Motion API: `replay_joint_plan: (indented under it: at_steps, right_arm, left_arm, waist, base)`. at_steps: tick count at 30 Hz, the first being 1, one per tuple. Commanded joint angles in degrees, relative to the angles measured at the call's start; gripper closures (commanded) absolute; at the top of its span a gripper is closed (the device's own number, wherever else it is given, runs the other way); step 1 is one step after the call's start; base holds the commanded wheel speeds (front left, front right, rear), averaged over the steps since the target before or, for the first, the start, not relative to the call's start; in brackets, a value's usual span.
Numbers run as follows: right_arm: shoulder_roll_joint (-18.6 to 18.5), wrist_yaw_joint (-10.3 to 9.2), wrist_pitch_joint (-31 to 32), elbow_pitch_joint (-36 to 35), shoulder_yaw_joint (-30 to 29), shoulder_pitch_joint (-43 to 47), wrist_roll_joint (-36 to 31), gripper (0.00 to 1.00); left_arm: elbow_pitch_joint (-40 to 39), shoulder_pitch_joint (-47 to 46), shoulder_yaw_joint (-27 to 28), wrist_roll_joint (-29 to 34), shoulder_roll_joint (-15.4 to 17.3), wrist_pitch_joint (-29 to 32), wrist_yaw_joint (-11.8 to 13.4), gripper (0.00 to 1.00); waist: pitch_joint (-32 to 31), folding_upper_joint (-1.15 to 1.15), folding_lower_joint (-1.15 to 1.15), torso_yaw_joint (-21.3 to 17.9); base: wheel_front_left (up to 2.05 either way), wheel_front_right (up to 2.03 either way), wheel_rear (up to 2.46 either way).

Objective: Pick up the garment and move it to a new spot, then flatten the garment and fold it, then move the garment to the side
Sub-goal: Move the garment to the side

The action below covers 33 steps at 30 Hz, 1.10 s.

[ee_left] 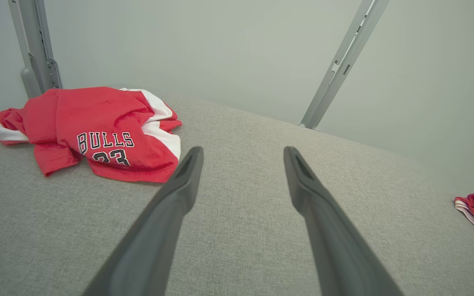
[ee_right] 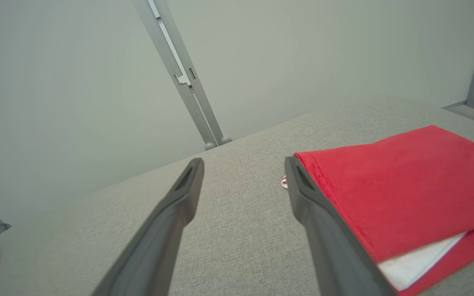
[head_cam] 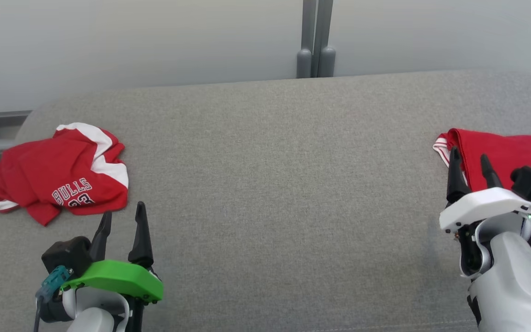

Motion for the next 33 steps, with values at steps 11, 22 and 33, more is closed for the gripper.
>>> replay_joint_plan:
  at_steps: [11,22,33]
  right_arm:
    - [1.92,-0.01,5.49,-11.06,6.43,14.37,1.95,0.0]
    - [2.01,-0.01,6.18,-17.68,11.18,23.6,1.63,0.0]
    - [2.02,-0.01,7.3,-21.55,10.57,28.09,-3.07,0.0]
  left_arm:
    - [-1.39,6.9,-0.22,2.85,5.16,-1.25,-0.79,0.0]
    - [-2.63,9.39,0.85,3.19,5.14,-1.95,-2.17,0.0]
    - [-4.81,13.29,8.26,10.32,-0.3,-2.26,-7.63,0.0]
  waist:
    - [-6.99,0.0,0.0,4.6]
    - [-7.51,0.0,0.0,6.82]
    - [-6.91,0.0,0.0,6.66]
  base:
    - [0.0,0.0,0.0]
    - [0.0,0.0,0.0]
    - [0.0,0.0,0.0]
